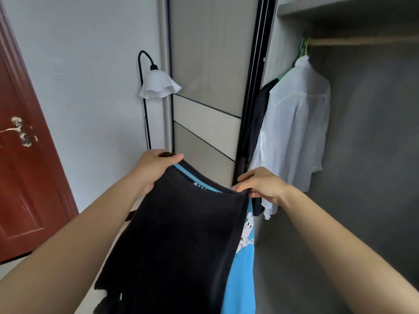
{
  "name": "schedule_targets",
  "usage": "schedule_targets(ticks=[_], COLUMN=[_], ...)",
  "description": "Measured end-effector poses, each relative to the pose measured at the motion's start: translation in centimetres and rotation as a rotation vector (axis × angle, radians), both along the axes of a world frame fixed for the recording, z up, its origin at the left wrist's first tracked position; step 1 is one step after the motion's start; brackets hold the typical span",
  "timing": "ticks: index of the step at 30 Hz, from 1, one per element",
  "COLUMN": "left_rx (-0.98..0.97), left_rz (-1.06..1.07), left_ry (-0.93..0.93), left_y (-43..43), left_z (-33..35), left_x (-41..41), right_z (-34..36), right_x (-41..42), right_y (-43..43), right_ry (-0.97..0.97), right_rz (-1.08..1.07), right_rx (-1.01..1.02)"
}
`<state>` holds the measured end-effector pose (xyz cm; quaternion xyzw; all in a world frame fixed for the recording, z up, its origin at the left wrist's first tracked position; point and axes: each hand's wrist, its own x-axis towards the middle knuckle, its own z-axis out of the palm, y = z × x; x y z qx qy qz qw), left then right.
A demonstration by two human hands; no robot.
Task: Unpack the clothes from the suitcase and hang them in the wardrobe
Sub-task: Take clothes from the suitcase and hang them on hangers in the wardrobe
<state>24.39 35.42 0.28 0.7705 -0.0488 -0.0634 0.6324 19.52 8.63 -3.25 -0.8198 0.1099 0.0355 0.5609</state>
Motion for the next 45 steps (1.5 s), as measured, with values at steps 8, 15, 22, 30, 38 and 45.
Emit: schedule_targets(ticks=[8, 15, 22, 30, 38, 45], left_rx=[0.213, 0.132, 0.356, 0.240, -0.437, -0.413], left_rz=[-0.136, -0.174, -0.200, -0.129, -0.328, -0.337], left_ry=[0.043, -0.114, -0.315, -0.119, 0.155, 0.049], left_y=[-3.3, -10.7, -15.8, -21.9, -35.7, -42.0], left_z=[2.3, 3.2, 3.6, 4.1, 8.9, 10.0], left_x=[1.2, 1.7, 4.6, 6.9, 3.6, 2.6], right_z=[0.3, 1.6, 4.4, 8.7, 14.9, 21.9], right_x=[-1.5, -2.0, -2.0, -1.8, -3.9, -9.4], right_y=[-4.9, -9.6, -14.7, -22.1, -28.8, -32.8], right_ry=[0.191, 0.146, -0.209, -0.220, 0.223, 0.137], right_rz=[0.008, -0.099, -0.503, -0.556, -0.507, -0.925], right_rx=[-0.283, -0.505, -1.037, -1.102, -1.236, -1.593])
